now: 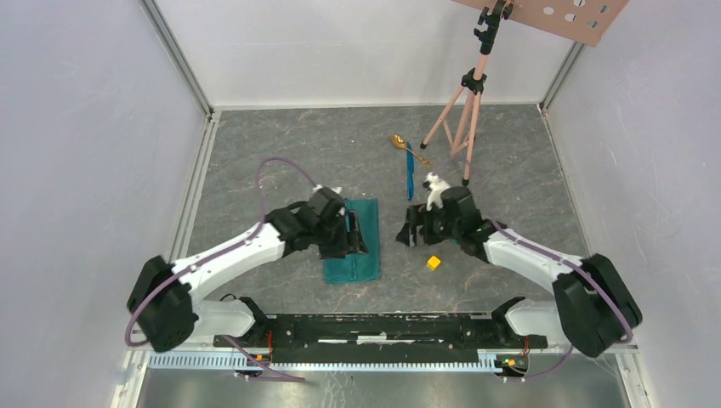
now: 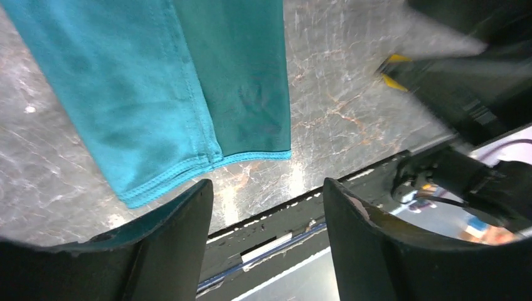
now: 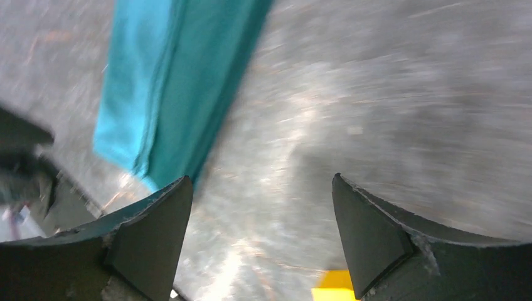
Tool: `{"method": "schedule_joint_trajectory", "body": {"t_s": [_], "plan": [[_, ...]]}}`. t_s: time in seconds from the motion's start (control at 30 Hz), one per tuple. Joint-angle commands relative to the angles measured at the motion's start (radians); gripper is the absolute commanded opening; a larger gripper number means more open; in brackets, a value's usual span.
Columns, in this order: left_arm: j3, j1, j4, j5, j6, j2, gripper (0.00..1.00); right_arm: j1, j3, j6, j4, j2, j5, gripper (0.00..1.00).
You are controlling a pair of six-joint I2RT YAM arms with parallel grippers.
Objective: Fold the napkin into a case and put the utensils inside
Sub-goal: Pick up the 2/3-rectangle-folded napkin at the center of the board.
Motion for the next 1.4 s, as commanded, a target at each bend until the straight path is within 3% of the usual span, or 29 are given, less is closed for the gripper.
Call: {"method": "schedule_joint_trajectory", "body": {"t_s": [0.0, 0.2, 0.37, 0.97, 1.17, 1.37], "plan": [[0.152, -0.179, -0.064, -0.267, -0.139, 0.134, 0.73, -0.122, 0.006, -0.098, -0.173, -0.102, 0.197, 0.89], [0.407, -0.333, -0.275, -0.403, -0.143, 0.43, 0.7, -0.235, -0.038, -0.109, -0.184, -0.16, 0.197, 0.9], [0.51, -0.39, -0.361, -0.459, -0.154, 0.556, 0.69, -0.26, -0.082, -0.125, -0.161, -0.197, 0.146, 0.9], [0.55, -0.416, -0.37, -0.443, -0.151, 0.73, 0.6, -0.26, -0.102, -0.152, -0.115, -0.205, 0.009, 0.9], [0.518, -0.412, -0.358, -0.463, -0.151, 0.733, 0.39, -0.25, -0.106, -0.15, -0.074, -0.188, -0.067, 0.91], [0.465, -0.406, -0.307, -0.491, -0.155, 0.662, 0.12, -0.191, -0.077, -0.107, -0.043, -0.114, -0.086, 0.95]]}}
